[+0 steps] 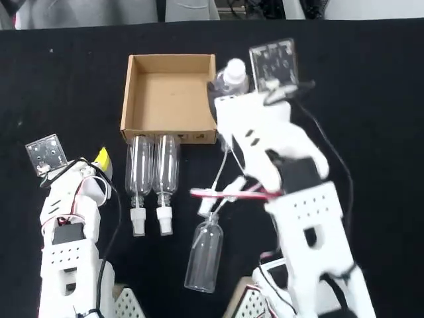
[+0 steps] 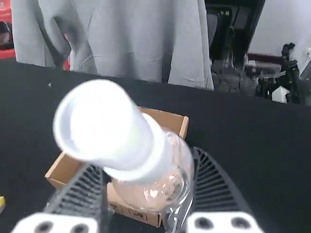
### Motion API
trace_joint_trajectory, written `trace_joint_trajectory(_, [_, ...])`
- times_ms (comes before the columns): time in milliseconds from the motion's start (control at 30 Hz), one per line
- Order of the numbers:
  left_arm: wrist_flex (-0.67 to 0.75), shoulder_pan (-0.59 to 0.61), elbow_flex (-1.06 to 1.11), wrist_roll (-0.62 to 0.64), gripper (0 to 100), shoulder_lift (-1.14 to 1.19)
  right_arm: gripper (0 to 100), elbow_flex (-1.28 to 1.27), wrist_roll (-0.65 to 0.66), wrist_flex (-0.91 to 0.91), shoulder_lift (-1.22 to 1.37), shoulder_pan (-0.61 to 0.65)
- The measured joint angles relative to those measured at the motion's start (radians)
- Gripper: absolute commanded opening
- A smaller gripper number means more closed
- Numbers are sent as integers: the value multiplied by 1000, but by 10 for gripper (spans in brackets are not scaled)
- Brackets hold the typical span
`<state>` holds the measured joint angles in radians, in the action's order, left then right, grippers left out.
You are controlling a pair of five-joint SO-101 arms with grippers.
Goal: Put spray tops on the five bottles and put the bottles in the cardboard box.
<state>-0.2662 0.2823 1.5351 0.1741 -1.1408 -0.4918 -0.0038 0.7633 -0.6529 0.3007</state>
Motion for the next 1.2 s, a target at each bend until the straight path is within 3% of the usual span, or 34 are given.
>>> trace_joint_trajectory(533, [0,0,0,0,208,0,80,299,0,0,433,2])
trace_joint_trajectory(1200, [0,0,0,0,209,0,82,568,0,0,733,129])
